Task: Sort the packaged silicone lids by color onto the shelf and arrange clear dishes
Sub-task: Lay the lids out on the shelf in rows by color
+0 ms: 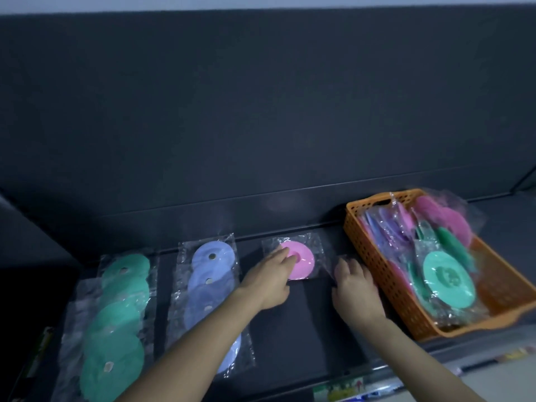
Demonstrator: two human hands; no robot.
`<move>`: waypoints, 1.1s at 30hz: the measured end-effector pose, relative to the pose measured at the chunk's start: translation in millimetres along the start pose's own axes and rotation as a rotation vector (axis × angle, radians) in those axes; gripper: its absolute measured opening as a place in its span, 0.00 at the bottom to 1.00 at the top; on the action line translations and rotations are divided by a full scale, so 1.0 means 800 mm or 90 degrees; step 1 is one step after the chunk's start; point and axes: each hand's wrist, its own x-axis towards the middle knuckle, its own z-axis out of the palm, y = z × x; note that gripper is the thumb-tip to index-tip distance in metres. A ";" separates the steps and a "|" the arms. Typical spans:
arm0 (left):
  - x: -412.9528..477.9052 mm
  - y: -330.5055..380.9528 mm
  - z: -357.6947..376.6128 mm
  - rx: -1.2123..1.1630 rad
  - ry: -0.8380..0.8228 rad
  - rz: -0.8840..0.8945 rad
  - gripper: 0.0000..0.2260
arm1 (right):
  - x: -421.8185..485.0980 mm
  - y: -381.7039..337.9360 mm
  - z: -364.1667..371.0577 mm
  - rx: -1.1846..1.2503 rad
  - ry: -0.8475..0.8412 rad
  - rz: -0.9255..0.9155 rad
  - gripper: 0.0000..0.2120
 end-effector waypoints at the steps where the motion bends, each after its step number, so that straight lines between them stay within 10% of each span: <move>1: 0.008 -0.001 0.002 0.000 -0.023 -0.011 0.31 | 0.003 0.007 0.002 0.023 -0.020 -0.011 0.21; 8: 0.028 -0.013 0.002 -0.046 0.090 -0.051 0.22 | 0.011 0.026 -0.019 0.217 0.019 -0.096 0.21; 14: 0.042 -0.025 -0.023 -0.434 0.314 -0.181 0.05 | 0.023 0.019 -0.020 0.274 0.155 -0.180 0.18; 21: 0.063 -0.050 -0.020 -0.648 0.260 -0.314 0.08 | 0.030 0.012 -0.006 0.315 0.261 -0.269 0.21; 33: 0.065 -0.083 -0.013 -0.579 0.231 -0.428 0.14 | 0.046 -0.003 0.038 0.134 -0.113 -0.487 0.34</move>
